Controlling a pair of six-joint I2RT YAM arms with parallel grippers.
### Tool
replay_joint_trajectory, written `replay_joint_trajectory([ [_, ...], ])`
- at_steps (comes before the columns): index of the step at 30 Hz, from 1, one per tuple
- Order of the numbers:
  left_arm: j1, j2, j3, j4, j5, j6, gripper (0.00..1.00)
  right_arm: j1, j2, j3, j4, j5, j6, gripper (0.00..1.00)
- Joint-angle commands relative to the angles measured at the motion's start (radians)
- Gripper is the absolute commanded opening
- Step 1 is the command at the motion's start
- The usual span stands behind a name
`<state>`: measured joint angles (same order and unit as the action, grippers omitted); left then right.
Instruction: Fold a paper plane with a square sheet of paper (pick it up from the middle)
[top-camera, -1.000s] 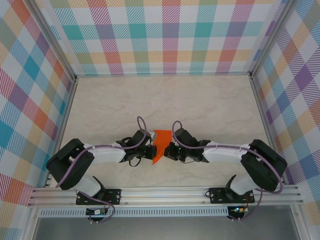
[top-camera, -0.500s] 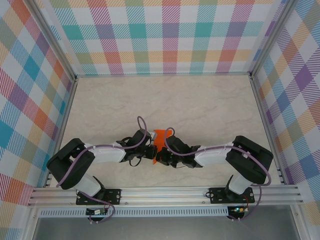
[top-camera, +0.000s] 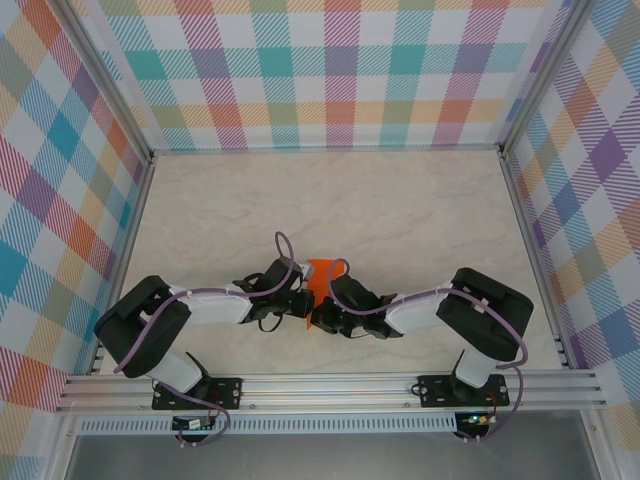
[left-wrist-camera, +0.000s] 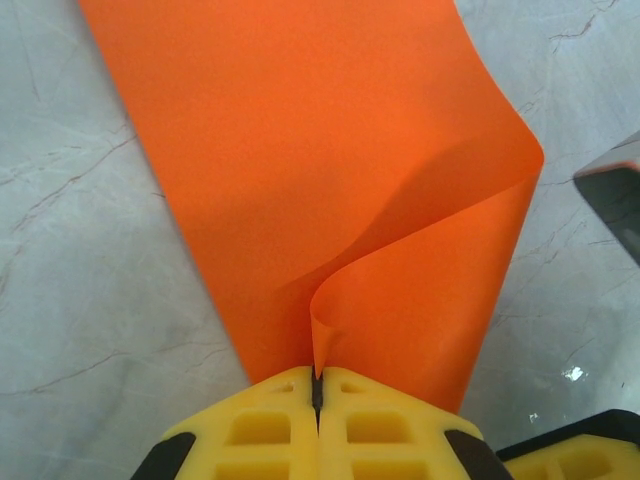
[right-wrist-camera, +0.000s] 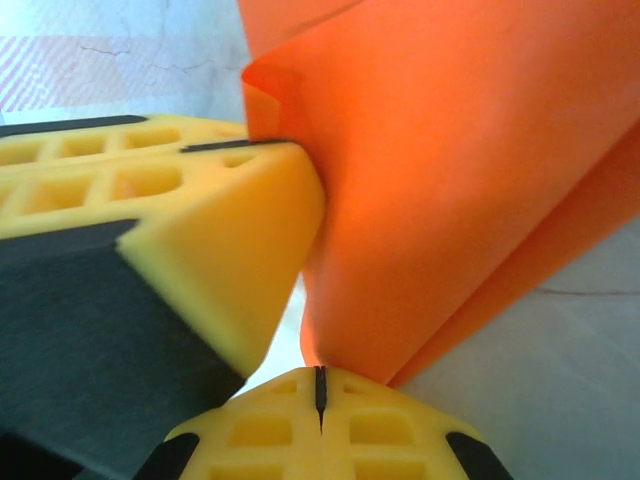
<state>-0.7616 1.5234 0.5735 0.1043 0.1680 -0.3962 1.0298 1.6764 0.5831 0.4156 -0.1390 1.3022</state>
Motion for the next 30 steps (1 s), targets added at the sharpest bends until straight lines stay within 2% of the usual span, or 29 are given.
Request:
replay_joint_trajectory([
  [1, 0.01, 0.064, -0.011, -0.091, -0.001, 0.002, 0.04, 0.011, 0.017, -0.007, 0.026, 0.012, 0.013, 0.0],
  [10, 0.01, 0.069, -0.009, -0.092, 0.003, 0.004, 0.04, 0.026, -0.051, -0.006, -0.006, 0.01, -0.025, 0.0],
  [15, 0.008, 0.069, -0.008, -0.099, 0.003, 0.007, 0.04, 0.038, -0.024, -0.014, 0.063, 0.003, -0.01, 0.0],
  [22, 0.009, 0.084, 0.0, -0.094, 0.008, 0.011, 0.04, 0.038, 0.038, 0.004, -0.034, 0.052, -0.004, 0.0],
  [25, 0.009, 0.096, 0.002, -0.089, 0.014, 0.01, 0.04, 0.038, 0.078, -0.029, 0.049, 0.019, 0.018, 0.0],
  [28, 0.009, 0.1, 0.001, -0.088, 0.014, 0.009, 0.04, 0.039, 0.023, -0.037, 0.0, 0.039, 0.002, 0.0],
  [30, 0.01, 0.098, 0.0, -0.089, 0.014, 0.009, 0.04, 0.037, -0.064, -0.035, -0.095, 0.086, -0.02, 0.0],
])
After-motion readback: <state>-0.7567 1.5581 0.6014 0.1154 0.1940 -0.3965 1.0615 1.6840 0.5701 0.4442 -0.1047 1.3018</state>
